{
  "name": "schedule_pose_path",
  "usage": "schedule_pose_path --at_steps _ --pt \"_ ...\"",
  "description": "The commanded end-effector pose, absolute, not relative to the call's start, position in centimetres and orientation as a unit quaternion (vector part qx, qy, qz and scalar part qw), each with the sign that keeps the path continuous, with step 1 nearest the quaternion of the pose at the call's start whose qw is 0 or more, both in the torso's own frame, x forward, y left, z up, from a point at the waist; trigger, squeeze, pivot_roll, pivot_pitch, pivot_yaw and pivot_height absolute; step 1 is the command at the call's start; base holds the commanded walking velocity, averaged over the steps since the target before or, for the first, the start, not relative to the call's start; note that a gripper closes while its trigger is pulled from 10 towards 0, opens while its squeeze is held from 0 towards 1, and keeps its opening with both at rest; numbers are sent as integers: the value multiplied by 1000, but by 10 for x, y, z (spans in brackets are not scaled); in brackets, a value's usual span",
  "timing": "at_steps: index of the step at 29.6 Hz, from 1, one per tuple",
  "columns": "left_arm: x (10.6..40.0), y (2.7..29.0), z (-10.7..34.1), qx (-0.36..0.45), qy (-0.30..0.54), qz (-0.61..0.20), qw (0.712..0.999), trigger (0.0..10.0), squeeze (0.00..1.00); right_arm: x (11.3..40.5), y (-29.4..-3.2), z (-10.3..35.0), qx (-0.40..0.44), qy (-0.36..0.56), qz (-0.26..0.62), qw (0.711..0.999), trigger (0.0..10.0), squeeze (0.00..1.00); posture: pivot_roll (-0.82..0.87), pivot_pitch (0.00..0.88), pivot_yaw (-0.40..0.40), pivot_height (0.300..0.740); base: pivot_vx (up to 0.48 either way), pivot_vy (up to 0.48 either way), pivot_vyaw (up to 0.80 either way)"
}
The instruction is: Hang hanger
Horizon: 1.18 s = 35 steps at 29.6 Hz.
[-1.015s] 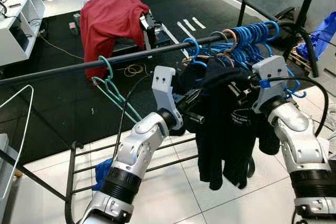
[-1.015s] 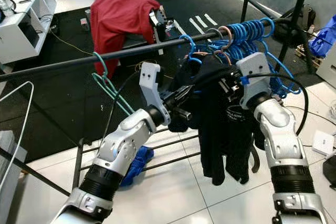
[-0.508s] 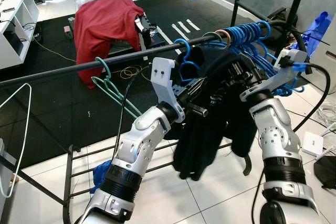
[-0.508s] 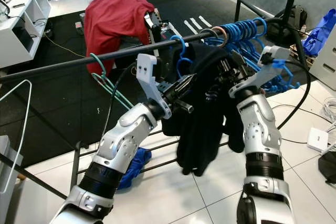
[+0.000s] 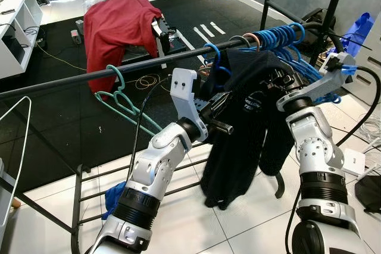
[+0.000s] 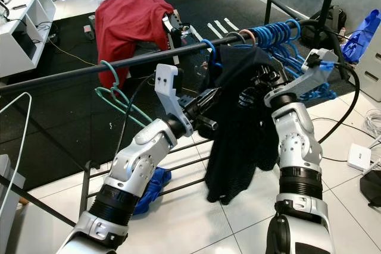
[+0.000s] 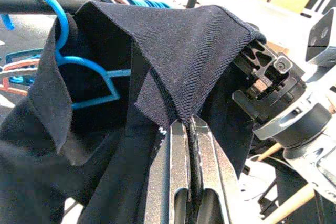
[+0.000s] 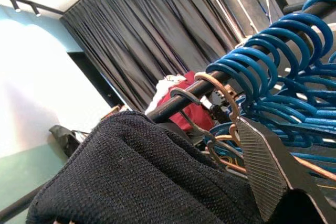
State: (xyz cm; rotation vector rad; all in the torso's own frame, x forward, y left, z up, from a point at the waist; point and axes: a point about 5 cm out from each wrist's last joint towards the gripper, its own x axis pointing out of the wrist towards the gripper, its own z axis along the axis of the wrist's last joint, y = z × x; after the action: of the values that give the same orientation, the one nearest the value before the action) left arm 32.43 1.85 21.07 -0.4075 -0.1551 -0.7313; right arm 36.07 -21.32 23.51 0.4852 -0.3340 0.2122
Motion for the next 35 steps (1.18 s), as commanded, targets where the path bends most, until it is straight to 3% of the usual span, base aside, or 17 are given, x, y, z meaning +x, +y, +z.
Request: schedule_pose_path --at_steps 1,2,3,4,5,7,9,19,21,24,25,26,27,31,32,33,35 --pt "325 22 188 -203 -28 -331 921 0 0 357 -227 257 183 -203 68 959 10000 0 -160 95 109 740 0 0 0" --pt "325 22 188 -203 -28 -331 921 0 0 357 -227 257 183 -203 68 959 10000 0 -160 95 109 740 0 0 0" --pt "325 22 187 -202 -27 -331 921 0 0 358 -224 255 75 -190 56 977 10000 0 -159 97 108 740 0 0 0" --pt "325 22 187 -202 -27 -331 921 0 0 358 -224 255 75 -190 56 977 10000 0 -159 97 108 740 0 0 0" --pt "325 22 186 -202 -26 -331 921 0 0 357 -219 259 4 -197 61 979 10000 0 -159 97 108 740 0 0 0" --pt "325 22 186 -202 -26 -331 921 0 0 357 -219 259 4 -197 61 979 10000 0 -159 97 108 740 0 0 0" --pt "324 22 185 -201 -25 -331 922 0 0 350 -201 269 -137 -220 137 956 10000 0 -159 99 106 740 0 0 0" --pt "324 21 184 -201 -24 -331 922 0 0 339 -194 268 -253 -193 231 919 10000 0 -163 102 106 740 0 0 0" --pt "323 21 184 -202 -23 -332 921 0 0 338 -199 274 -158 -200 233 939 10000 0 -164 104 106 740 0 0 0" --pt "323 21 184 -202 -23 -332 921 0 0 339 -202 277 -102 -203 220 949 10000 0 -166 104 107 740 0 0 0" --pt "324 21 184 -202 -23 -332 921 0 0 343 -205 278 2 -197 205 959 10000 0 -166 104 108 740 0 0 0" --pt "324 21 184 -202 -23 -332 921 0 0 343 -205 278 2 -197 205 959 10000 0 -166 104 108 740 0 0 0" --pt "324 21 184 -202 -24 -332 921 0 0 345 -205 275 100 -183 207 956 10000 0 -163 105 108 740 0 0 0" --pt "324 21 185 -201 -24 -332 921 0 0 344 -199 269 146 -167 222 949 10000 0 -162 104 110 740 0 0 0" --pt "324 21 185 -201 -24 -332 921 0 0 346 -199 262 43 -157 205 965 10000 0 -160 103 110 740 0 0 0" --pt "324 21 185 -201 -24 -332 921 0 0 346 -199 262 43 -157 205 965 10000 0 -160 103 110 740 0 0 0" --pt "324 21 184 -201 -23 -332 921 0 0 347 -199 251 -179 -143 181 956 10000 0 -163 102 111 740 0 0 0"
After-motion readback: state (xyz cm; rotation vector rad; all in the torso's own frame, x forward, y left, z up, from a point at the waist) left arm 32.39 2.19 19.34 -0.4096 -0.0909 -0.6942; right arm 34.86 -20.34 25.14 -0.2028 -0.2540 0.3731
